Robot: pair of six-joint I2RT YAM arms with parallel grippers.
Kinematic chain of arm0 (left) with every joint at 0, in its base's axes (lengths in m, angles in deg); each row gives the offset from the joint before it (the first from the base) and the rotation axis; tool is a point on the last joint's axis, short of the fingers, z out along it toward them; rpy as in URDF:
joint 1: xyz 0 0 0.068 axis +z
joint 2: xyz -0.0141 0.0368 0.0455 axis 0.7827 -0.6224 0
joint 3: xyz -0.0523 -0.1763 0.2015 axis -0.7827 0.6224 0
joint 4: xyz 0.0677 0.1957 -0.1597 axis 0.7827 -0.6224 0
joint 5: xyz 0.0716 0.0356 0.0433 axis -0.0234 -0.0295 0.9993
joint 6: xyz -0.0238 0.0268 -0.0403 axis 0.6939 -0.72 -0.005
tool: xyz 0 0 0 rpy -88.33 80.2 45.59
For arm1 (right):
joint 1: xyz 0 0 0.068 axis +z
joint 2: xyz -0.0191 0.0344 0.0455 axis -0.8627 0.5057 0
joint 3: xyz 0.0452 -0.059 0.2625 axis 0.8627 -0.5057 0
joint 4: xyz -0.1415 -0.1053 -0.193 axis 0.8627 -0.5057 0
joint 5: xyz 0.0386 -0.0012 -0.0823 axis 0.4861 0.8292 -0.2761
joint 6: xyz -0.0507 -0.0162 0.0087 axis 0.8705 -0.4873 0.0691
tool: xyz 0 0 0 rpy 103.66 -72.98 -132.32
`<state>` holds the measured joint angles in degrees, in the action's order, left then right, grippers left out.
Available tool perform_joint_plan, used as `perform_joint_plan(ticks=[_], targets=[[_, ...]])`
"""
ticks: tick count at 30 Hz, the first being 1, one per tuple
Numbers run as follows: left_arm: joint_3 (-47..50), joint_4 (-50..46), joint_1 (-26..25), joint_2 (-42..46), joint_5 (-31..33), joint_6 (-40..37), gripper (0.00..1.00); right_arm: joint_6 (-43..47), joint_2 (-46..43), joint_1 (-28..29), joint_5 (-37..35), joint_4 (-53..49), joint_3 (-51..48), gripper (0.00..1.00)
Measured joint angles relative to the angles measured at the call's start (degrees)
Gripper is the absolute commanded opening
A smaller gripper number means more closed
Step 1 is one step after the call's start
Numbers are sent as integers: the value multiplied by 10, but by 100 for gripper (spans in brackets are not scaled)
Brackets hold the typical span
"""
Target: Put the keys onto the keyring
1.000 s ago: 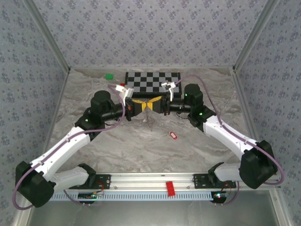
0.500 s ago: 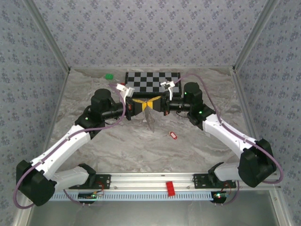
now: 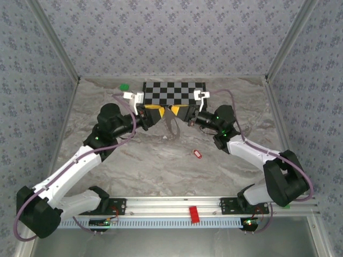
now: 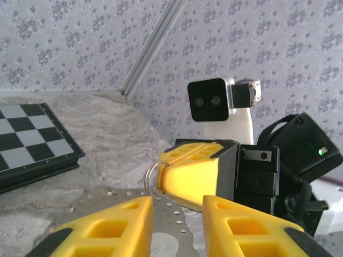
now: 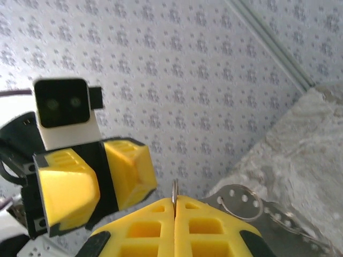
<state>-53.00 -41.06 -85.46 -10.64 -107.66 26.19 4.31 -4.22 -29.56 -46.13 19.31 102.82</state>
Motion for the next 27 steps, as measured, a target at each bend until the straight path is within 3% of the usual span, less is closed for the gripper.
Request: perform_joint_plan(ticks=[11, 27], targets=[[5, 92, 0, -35, -12, 47, 30, -66, 29, 8, -44, 156, -10, 0], [5, 136, 0, -57, -59, 68, 28, -71, 34, 17, -37, 172, -10, 0]])
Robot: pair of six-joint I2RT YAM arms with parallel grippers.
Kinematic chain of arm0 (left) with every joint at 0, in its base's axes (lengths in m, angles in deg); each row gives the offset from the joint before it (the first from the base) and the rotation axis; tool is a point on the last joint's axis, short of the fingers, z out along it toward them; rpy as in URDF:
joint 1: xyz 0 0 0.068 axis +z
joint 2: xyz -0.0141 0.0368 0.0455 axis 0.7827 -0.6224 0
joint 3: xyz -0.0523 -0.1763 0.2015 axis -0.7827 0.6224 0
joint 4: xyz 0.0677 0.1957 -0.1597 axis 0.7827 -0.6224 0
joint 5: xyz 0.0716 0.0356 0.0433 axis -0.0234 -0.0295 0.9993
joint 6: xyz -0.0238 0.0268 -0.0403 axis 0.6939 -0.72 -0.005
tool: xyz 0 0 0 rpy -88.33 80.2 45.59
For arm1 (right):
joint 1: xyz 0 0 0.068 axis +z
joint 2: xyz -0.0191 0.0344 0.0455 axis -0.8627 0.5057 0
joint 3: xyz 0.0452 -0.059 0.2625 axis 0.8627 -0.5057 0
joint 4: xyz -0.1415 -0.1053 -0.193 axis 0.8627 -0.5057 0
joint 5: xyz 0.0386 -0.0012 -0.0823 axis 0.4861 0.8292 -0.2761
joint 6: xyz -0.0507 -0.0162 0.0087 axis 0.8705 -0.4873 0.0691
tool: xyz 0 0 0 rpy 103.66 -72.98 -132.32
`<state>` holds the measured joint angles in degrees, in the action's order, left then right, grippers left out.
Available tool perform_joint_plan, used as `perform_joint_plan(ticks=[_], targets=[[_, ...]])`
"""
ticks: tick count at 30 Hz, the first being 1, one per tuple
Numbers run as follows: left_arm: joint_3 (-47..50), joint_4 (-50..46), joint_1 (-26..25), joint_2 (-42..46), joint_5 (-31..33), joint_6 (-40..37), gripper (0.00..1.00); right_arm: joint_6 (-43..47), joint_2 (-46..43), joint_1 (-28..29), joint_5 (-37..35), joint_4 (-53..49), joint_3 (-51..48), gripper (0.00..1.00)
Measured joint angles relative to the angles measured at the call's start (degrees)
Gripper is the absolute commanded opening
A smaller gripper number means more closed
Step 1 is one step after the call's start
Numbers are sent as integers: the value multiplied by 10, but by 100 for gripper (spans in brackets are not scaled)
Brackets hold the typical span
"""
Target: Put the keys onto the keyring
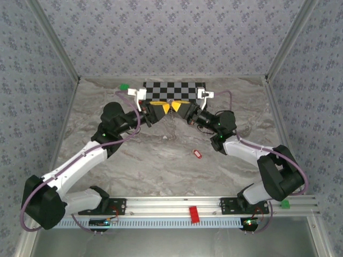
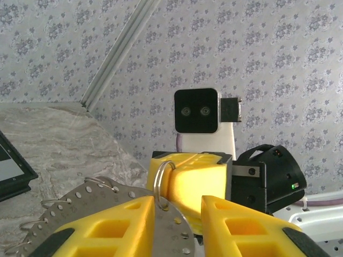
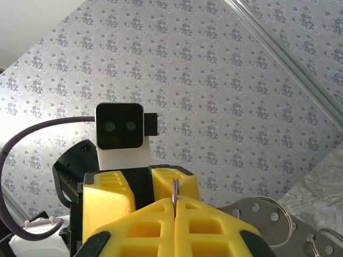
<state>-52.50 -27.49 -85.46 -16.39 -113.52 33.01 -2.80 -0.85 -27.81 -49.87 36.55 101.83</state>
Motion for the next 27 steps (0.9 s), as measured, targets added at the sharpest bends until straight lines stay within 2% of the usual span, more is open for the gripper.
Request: perform_joint_plan(ticks=[7, 17, 20, 23, 25, 26, 27], targets=[[0, 0, 0, -12, -5, 3, 22, 0, 0, 0, 4, 0, 0, 0], [-5, 8, 0, -12, -7, 4, 21, 0, 0, 2, 9, 0, 0, 0], [-9, 7, 0, -12, -7, 4, 17, 0, 0, 3, 13, 0, 0, 0], [-10, 5, 2, -12, -7, 5, 2, 0, 0, 4, 15, 1, 0, 0], [-11, 4, 2, -13, -6, 0, 0, 0, 0, 4, 14, 0, 0, 0], [-12, 3, 2, -14, -7, -2, 0, 0, 0, 3, 14, 0, 0, 2], [-14, -2, 2, -14, -7, -5, 0, 0, 0, 3, 15, 0, 0, 9]])
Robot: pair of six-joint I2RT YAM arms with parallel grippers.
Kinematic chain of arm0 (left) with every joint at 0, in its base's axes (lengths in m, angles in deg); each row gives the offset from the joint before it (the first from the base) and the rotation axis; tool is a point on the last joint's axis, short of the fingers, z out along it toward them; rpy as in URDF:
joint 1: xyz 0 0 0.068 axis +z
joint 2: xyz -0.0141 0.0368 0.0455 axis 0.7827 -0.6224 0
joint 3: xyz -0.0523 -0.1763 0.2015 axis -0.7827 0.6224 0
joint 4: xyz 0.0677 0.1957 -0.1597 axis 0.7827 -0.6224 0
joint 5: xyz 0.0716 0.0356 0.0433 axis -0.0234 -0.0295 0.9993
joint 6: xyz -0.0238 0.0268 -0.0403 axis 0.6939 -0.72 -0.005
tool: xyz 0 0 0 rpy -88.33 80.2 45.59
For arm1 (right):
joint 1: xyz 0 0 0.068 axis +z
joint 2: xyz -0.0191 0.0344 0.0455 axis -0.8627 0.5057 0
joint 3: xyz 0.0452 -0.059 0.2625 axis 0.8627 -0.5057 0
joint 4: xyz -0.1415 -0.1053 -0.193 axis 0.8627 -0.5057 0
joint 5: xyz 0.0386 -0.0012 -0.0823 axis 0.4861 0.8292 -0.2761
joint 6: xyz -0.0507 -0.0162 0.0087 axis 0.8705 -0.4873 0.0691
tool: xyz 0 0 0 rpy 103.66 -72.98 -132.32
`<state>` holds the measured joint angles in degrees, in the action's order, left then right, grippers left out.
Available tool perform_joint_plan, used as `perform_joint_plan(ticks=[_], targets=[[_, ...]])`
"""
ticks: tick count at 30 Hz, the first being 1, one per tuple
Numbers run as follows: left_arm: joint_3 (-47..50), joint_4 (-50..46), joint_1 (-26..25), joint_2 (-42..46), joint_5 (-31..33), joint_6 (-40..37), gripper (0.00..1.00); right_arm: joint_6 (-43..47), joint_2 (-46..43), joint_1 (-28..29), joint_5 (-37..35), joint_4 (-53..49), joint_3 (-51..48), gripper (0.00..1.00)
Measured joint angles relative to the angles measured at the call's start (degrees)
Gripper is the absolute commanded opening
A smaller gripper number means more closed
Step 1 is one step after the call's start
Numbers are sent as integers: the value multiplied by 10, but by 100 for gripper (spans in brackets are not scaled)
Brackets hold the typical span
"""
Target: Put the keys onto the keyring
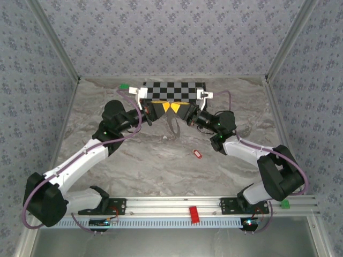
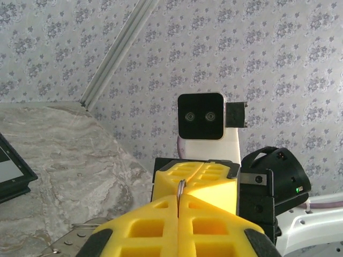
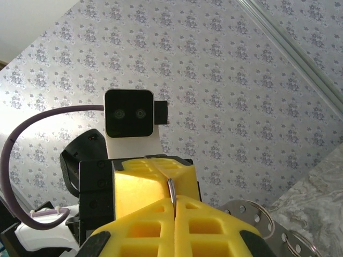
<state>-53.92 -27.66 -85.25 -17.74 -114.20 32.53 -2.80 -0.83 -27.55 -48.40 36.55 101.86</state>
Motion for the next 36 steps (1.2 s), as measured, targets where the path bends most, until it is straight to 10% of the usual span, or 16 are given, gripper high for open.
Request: perform_joint_plan(ticks=[11, 24, 36], targets=[[-58, -174, 0, 0, -7, -109, 0, 42, -38, -64, 20, -96, -37, 37], [-154, -387, 0, -10, -16, -269, 0, 316, -200, -83, 35, -537, 48, 40], [-175, -459, 0, -24, -40, -341, 0, 455, -154, -44, 92, -744, 181, 37]])
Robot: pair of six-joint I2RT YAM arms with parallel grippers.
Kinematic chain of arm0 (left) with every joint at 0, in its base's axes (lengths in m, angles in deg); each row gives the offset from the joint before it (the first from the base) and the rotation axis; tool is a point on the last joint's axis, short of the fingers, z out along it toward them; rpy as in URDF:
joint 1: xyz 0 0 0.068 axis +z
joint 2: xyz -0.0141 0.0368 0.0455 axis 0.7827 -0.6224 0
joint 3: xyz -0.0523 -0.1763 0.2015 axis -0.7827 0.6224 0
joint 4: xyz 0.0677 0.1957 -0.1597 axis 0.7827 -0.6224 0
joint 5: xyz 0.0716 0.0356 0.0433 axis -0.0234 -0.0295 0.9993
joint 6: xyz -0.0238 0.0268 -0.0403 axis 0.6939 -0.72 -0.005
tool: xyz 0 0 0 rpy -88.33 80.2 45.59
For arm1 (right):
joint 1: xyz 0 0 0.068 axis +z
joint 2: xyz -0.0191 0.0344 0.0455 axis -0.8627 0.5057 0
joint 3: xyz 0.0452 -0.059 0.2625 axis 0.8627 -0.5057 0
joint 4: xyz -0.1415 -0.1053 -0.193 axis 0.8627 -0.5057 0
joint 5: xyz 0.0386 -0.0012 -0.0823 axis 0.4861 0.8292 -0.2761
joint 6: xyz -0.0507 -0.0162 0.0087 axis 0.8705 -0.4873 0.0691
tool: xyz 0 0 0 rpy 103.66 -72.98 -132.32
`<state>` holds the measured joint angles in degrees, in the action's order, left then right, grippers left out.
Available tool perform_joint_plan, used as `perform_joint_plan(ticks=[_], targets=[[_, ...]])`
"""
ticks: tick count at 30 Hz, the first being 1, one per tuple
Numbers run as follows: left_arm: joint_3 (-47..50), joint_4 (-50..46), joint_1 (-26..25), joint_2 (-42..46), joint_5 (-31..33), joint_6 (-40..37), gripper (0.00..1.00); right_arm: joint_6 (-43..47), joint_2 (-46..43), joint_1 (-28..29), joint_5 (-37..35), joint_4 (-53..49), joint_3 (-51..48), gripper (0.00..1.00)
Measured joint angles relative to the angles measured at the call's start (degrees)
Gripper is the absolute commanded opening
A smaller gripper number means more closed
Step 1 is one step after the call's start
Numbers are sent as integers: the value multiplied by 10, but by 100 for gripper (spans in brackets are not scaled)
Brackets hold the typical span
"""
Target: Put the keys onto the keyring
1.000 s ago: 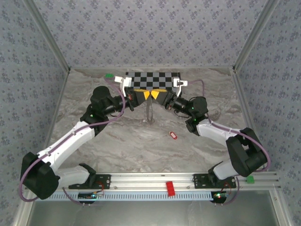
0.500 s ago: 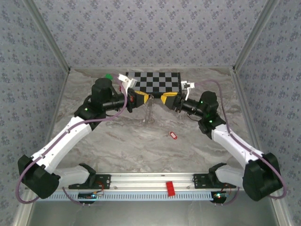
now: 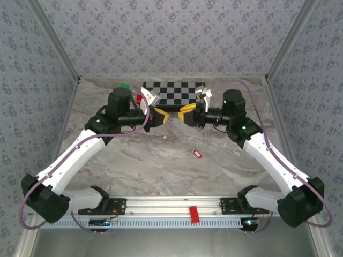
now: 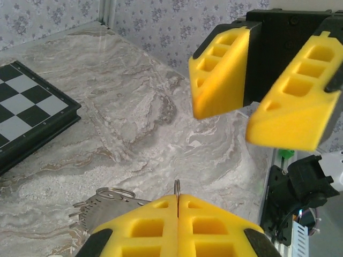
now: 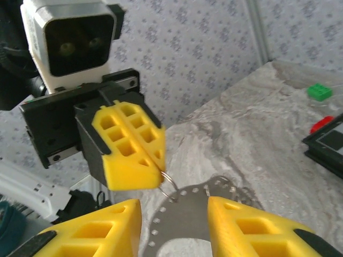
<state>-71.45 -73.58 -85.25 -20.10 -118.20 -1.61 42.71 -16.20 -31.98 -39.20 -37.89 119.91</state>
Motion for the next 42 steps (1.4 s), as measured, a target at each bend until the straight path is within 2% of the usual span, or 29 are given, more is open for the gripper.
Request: perform_joint_plan(ticks=[6, 12, 21, 27, 34, 38, 42], targets=[[-3, -12, 0, 0, -11, -11, 0, 57, 43, 37, 19, -71, 52, 35], [-4, -17, 0, 0, -13, -16, 0, 83, 57, 40, 23, -100, 60, 33], [-4, -25, 0, -1, -24, -17, 0, 94, 68, 33, 29, -106, 60, 36], [-4, -25, 0, -1, -26, -17, 0, 82, 70, 8, 34, -81, 59, 36], [-4, -25, 0, -1, -35, -17, 0, 81, 70, 10, 67, -69, 59, 36], [-6, -25, 0, -6, -39, -17, 0, 90, 77, 21, 83, -73, 59, 31], [-6, -27, 0, -8, -41, -17, 0, 104, 89, 31, 85, -86, 60, 22]])
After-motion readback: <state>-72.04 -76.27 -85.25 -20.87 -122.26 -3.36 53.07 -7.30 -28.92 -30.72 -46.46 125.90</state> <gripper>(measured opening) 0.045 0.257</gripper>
